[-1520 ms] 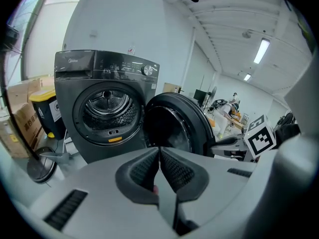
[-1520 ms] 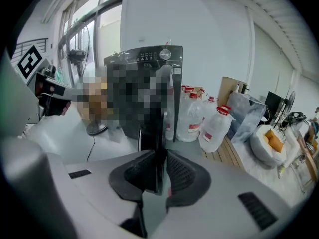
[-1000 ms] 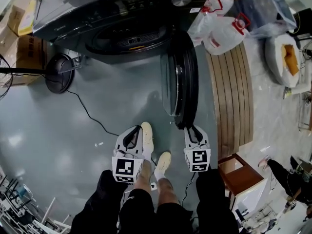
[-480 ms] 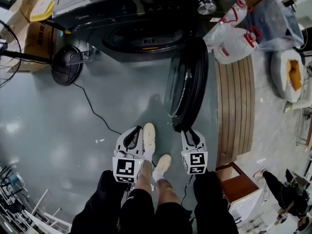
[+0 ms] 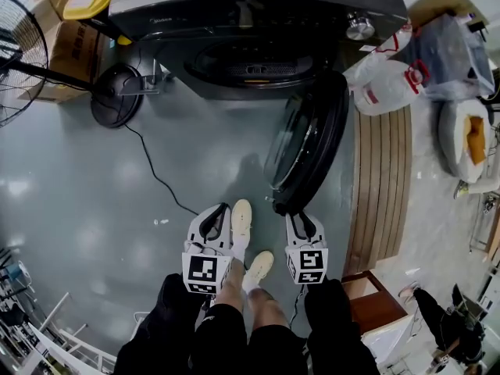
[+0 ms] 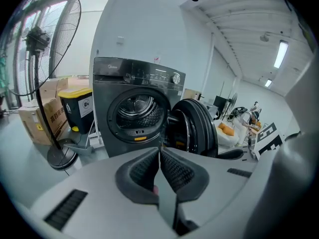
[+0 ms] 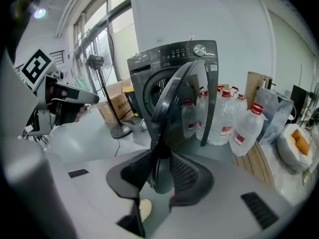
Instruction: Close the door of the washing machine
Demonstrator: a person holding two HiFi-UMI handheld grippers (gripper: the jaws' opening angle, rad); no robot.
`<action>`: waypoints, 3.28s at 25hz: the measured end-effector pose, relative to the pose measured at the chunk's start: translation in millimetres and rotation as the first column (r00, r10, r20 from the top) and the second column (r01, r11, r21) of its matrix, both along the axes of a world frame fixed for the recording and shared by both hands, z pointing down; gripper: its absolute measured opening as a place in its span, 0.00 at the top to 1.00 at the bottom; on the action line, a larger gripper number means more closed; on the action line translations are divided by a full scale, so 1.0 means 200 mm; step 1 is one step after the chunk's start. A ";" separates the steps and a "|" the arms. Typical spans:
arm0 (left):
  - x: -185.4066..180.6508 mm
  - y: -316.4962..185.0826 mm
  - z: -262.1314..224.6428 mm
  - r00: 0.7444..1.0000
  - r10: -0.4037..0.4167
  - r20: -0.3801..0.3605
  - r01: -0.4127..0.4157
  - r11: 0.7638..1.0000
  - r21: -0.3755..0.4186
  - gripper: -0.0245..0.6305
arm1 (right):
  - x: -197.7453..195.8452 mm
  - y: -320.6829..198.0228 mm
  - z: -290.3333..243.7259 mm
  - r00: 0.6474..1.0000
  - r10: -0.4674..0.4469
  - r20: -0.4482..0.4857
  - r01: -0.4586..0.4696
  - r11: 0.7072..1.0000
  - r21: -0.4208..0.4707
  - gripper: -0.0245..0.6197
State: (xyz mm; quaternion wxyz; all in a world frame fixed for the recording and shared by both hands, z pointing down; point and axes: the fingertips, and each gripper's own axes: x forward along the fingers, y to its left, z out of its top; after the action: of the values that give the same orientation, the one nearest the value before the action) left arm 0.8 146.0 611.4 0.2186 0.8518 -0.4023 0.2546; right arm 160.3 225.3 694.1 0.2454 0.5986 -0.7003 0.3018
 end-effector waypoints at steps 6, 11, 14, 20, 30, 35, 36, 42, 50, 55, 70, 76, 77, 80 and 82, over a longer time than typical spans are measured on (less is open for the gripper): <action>-0.06 -0.01 0.01 1.000 -0.030 0.003 0.030 1.000 -0.008 0.92 | -0.08 -0.04 0.00 1.000 0.004 0.015 -0.004 1.000 -0.001 0.77; -0.12 -0.04 0.00 0.998 -0.055 0.000 0.055 0.998 0.007 0.92 | -0.14 -0.09 0.00 1.000 -0.004 0.021 0.004 1.000 -0.002 0.76; -0.17 -0.05 0.00 0.997 -0.075 0.002 0.075 0.997 0.004 0.92 | -0.18 -0.11 0.00 1.000 -0.005 0.023 0.006 1.000 -0.006 0.76; -0.27 -0.09 -0.01 0.994 -0.110 -0.001 0.110 0.994 0.005 0.92 | -0.28 -0.19 -0.01 0.999 -0.031 0.030 0.031 0.999 -0.012 0.75; -0.44 -0.18 0.00 0.988 -0.152 -0.005 0.152 0.988 -0.013 0.92 | -0.46 -0.32 -0.01 0.998 -0.059 0.036 0.060 0.998 -0.027 0.74; -0.51 -0.27 -0.03 0.984 -0.175 -0.011 0.175 0.984 -0.009 0.92 | -0.55 -0.40 -0.02 0.993 -0.114 0.020 0.114 0.992 -0.048 0.74; -0.52 -0.30 -0.03 0.984 -0.180 -0.013 0.180 0.984 -0.007 0.92 | -0.56 -0.42 -0.03 0.993 -0.118 0.019 0.119 0.992 -0.052 0.74; -0.58 -0.41 -0.06 0.979 -0.200 -0.027 0.200 0.980 0.006 0.92 | -0.65 -0.52 -0.02 0.992 -0.120 0.028 0.121 0.990 -0.074 0.74; -0.66 -0.47 -0.10 0.970 -0.242 -0.031 0.243 0.970 0.029 0.92 | -0.73 -0.62 -0.04 0.992 -0.125 0.018 0.126 0.989 -0.077 0.75; -0.72 -0.50 -0.12 0.962 -0.273 -0.022 0.274 0.961 0.040 0.92 | -0.76 -0.66 -0.05 0.988 -0.155 0.016 0.156 0.985 -0.074 0.75; -0.87 -0.63 -0.13 0.934 -0.358 -0.005 0.358 0.931 0.067 0.92 | -0.86 -0.87 -0.06 0.971 -0.239 0.007 0.239 0.970 -0.031 0.77; -0.91 -0.70 -0.12 0.916 -0.400 0.000 0.399 0.913 0.083 0.92 | -0.88 -0.95 -0.06 0.962 -0.274 0.001 0.274 0.962 -0.015 0.81; -0.91 -0.70 -0.12 0.914 -0.406 0.001 0.405 0.910 0.086 0.92 | -0.89 -0.96 -0.06 0.960 -0.280 0.003 0.280 0.960 -0.013 0.82; -0.92 -0.74 -0.13 0.905 -0.424 0.002 0.422 0.902 0.093 0.92 | -0.89 -1.01 -0.06 0.956 -0.295 0.007 0.295 0.956 -0.009 0.83; -0.93 -0.75 -0.12 0.899 -0.439 0.004 0.436 0.895 0.095 0.92 | -0.90 -1.04 -0.06 0.953 -0.303 0.008 0.303 0.953 -0.004 0.85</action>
State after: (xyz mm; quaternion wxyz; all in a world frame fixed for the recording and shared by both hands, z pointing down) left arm -185.8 -4.9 586.5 0.2257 0.7454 -0.5975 0.1910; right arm -19.6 17.4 682.6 0.2877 0.4824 -0.7839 0.2648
